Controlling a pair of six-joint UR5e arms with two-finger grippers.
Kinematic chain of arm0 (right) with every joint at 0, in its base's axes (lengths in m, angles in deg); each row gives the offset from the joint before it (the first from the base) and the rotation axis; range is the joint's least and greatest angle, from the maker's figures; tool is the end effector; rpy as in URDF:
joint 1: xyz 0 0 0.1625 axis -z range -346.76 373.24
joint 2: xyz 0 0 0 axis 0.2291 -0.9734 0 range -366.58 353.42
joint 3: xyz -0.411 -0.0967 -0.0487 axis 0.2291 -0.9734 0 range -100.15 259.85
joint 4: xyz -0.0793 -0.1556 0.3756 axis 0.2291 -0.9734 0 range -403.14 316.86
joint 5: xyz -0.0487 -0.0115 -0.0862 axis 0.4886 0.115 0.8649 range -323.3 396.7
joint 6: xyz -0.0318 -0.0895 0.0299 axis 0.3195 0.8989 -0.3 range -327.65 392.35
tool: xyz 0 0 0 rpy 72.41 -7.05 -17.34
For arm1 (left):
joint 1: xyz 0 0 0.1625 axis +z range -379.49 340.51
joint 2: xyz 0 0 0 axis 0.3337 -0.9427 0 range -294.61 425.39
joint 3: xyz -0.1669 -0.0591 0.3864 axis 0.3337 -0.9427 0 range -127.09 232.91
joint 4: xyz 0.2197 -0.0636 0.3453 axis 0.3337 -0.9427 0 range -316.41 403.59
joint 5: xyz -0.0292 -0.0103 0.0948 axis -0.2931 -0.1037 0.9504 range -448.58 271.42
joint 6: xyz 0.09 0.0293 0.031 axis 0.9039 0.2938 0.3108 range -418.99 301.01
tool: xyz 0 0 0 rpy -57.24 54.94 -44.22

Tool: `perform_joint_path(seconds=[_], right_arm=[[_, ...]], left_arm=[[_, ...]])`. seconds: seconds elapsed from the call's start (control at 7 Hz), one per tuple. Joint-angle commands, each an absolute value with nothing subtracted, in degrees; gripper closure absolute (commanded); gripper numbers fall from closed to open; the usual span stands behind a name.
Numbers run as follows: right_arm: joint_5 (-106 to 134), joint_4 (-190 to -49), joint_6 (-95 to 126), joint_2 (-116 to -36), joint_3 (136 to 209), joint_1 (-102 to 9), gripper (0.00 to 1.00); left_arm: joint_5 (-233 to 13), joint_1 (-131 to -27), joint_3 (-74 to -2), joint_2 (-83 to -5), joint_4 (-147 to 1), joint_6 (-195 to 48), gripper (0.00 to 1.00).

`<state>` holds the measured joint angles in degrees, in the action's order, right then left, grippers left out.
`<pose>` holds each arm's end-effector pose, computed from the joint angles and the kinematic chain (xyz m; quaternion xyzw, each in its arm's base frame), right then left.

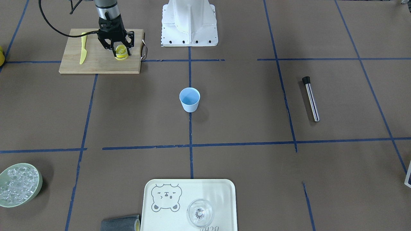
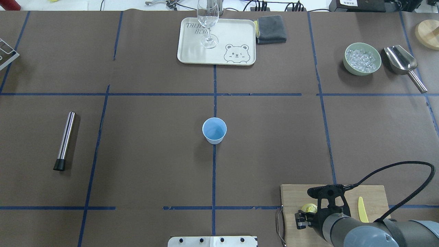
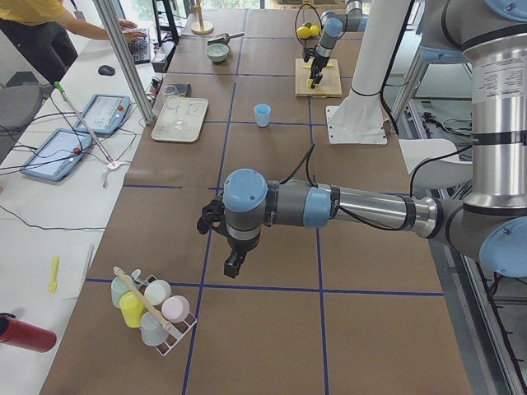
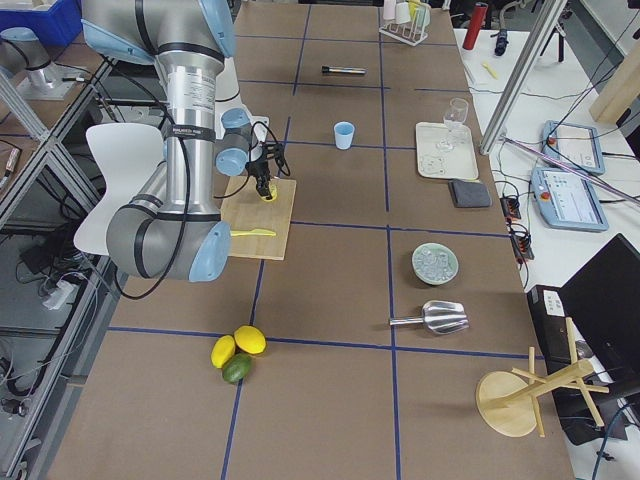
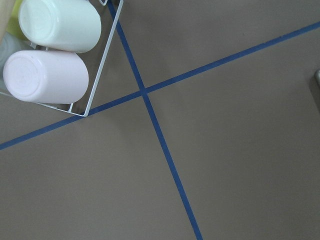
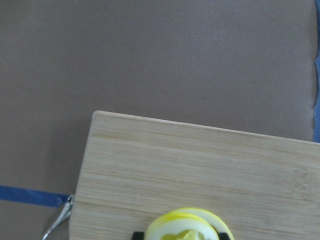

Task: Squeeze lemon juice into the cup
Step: 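Close the right gripper on the lemon slice and lift it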

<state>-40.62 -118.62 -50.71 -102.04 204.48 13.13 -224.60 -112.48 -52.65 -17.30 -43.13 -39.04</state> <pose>-0.4409 -0.1560 0.3959 0.1251 -0.3628 -0.0139 0.9233 -0.0844 -0.4355 0.5881 0.1167 0.3747 0.1524 0.9070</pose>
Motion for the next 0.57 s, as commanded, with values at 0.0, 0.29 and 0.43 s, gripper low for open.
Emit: perform_joint_path(seconds=[0.0,0.29,0.43], right_arm=[[-40.64,-118.64,-50.80,-102.03,205.61,12.98,0.65],[-40.82,-119.25,-50.71,-102.21,209.91,12.81,0.65],[-40.82,-119.26,-50.71,-101.94,210.71,12.72,0.64]], left_arm=[[-224.64,-112.48,-52.65,-17.49,-43.16,-39.04,0.00],[-224.55,-112.48,-52.65,-17.58,-43.16,-39.04,0.00],[-224.55,-112.48,-52.65,-17.58,-43.16,-39.04,0.00]])
